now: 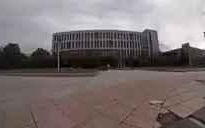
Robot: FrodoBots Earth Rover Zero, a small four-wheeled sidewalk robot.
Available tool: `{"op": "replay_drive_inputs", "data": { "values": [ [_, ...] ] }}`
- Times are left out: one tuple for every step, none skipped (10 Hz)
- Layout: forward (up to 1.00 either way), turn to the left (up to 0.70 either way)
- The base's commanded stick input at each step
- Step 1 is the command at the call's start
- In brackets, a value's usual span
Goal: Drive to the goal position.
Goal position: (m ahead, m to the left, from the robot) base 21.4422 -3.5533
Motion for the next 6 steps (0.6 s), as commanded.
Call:
{"op": "replay_drive_inputs", "data": {
  "values": [
    [0.7, 0.0],
    [0.7, 0.0],
    [0.7, 0.0],
    [0.7, -0.13],
    [0.7, -0.28],
    [0.7, -0.32]
  ]
}}
